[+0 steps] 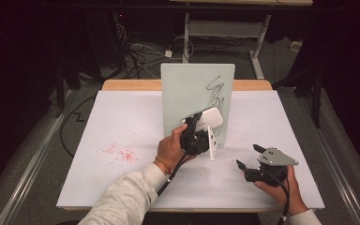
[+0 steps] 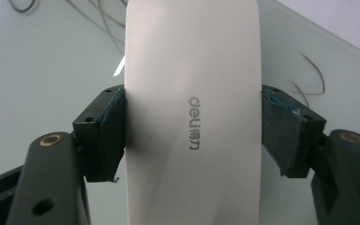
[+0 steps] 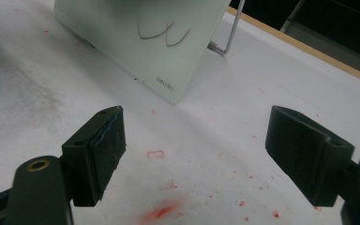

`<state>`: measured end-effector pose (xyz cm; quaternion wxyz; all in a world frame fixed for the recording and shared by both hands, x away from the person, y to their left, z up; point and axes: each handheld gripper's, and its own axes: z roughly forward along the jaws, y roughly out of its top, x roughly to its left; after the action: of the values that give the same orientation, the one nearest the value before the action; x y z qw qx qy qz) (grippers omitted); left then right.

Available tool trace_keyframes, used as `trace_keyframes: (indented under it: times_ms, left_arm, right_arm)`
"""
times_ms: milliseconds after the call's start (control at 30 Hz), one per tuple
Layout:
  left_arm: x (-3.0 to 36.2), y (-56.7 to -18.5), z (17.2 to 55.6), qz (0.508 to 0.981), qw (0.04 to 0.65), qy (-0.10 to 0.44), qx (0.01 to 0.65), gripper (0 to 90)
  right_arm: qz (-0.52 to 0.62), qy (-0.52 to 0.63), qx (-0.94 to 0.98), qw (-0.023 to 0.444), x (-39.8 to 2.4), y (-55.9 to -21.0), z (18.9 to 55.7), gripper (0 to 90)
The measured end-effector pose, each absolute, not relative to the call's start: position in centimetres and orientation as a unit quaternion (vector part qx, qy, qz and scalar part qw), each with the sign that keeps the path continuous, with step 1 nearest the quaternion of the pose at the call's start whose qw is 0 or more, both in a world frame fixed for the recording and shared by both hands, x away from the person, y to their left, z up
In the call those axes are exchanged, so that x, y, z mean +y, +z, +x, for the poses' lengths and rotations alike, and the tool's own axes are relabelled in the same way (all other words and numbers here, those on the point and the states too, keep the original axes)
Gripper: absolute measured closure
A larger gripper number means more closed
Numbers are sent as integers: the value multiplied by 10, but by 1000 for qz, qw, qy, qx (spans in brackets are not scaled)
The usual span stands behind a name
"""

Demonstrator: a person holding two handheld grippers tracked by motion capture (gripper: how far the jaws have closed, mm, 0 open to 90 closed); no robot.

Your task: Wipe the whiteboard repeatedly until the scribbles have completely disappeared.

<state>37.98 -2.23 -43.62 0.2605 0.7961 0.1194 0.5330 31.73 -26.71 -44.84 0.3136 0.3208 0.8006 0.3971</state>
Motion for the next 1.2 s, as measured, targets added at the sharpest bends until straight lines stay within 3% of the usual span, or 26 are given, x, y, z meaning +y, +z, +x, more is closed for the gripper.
trace_keyframes:
  times_ms: [200,400,867,1200]
  left_arm:
    - [-22,-448,376,793,253,541,118,292]
    - [-30,-486,361,819,213,529,64,292]
    - [-55,-506,354,821,169,546,-6,291]
    - [-18,-504,354,833,135,535,-25,291]
  right_arm:
    - [319,396,803,310,-266,-449,317,210]
    - [317,395,806,307,-264,-450,317,210]
    - [313,397,806,309,-265,-450,318,210]
    - [319,398,802,312,-268,-449,316,210]
